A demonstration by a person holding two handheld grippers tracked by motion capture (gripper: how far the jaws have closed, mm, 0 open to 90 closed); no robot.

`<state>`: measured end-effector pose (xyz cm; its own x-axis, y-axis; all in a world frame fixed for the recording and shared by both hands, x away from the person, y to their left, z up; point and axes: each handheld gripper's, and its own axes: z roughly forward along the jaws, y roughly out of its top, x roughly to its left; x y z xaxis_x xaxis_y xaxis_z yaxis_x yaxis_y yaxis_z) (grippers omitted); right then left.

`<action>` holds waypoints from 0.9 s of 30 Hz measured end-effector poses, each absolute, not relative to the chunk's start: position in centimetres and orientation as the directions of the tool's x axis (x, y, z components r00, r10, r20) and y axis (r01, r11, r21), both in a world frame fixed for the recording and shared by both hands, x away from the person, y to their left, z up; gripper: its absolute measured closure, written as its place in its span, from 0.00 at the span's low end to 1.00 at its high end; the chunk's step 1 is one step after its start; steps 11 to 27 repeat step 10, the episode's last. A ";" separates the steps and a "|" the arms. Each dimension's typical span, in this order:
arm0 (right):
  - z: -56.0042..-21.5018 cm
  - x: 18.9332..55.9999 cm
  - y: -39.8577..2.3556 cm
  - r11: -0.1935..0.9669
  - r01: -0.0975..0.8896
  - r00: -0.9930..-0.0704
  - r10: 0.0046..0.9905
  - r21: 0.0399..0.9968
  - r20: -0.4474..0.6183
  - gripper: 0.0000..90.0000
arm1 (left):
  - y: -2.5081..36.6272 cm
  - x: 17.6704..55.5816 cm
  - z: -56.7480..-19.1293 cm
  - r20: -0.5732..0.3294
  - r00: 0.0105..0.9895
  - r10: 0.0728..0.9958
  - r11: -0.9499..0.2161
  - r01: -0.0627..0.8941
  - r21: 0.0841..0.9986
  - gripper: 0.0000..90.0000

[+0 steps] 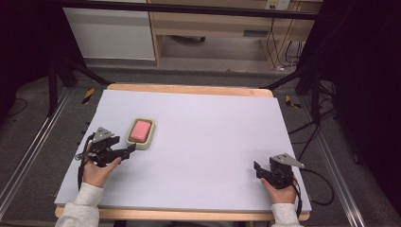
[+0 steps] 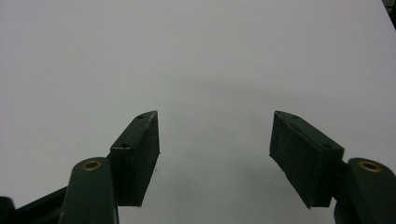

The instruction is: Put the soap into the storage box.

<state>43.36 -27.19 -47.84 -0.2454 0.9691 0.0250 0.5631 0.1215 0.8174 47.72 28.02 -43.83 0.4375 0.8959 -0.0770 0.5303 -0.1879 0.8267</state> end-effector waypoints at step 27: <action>-48.1 43.3 -27.7 0.120 0.581 -0.237 0.971 0.805 0.026 0.31 | 29.9 45.5 -46.3 -0.055 0.398 0.916 -0.204 0.578 0.790 0.18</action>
